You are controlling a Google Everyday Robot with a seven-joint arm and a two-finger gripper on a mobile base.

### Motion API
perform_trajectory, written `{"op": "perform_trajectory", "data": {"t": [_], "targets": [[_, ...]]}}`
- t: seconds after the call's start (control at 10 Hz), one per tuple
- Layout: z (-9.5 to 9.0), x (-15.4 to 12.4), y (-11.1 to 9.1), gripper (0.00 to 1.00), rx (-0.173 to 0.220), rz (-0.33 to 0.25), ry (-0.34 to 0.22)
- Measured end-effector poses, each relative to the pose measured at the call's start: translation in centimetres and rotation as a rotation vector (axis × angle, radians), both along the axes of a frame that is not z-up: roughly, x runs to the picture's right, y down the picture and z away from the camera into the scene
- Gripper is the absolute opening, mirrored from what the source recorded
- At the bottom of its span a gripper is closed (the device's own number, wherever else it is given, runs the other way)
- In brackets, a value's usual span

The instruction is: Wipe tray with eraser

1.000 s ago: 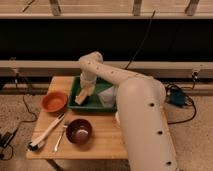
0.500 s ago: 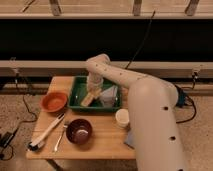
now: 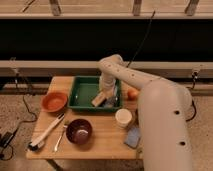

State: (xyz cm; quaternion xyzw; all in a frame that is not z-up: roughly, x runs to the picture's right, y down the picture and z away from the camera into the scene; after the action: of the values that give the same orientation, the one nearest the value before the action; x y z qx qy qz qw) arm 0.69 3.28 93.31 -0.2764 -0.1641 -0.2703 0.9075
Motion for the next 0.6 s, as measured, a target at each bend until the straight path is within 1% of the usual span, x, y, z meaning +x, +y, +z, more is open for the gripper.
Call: {"op": "perform_trajectory", "data": {"t": [0.1,0.3,0.4,0.6], "targets": [[0.6,0.1,-0.9,0.00,0.004,0.032,0.006],[1.5,-0.6,-3.0,0.00,0.021,0.068,0.007],[2.0,-1.9,-4.7,0.00,0.035,0.080,-0.002],[2.3,-3.8,-6.2,0.00,0.050,0.079,-0.013]]}}
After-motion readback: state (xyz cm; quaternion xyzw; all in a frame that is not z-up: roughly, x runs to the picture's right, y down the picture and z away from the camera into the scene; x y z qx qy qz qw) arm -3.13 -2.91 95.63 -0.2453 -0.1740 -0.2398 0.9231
